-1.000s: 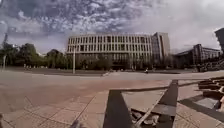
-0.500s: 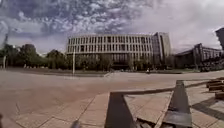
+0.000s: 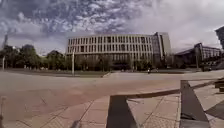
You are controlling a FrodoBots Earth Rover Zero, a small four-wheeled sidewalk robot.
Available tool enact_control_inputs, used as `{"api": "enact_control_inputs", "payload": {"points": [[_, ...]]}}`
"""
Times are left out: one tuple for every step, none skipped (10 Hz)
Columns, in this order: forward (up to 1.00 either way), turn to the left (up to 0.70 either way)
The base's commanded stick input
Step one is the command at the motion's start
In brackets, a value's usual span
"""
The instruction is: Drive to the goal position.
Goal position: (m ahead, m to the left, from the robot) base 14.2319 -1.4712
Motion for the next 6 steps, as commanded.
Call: {"api": "enact_control_inputs", "payload": {"points": [[0.70,-0.24],[0.70,-0.24],[0.70,-0.24],[0.70,-0.24],[0.70,-0.24],[0.70,-0.24]]}}
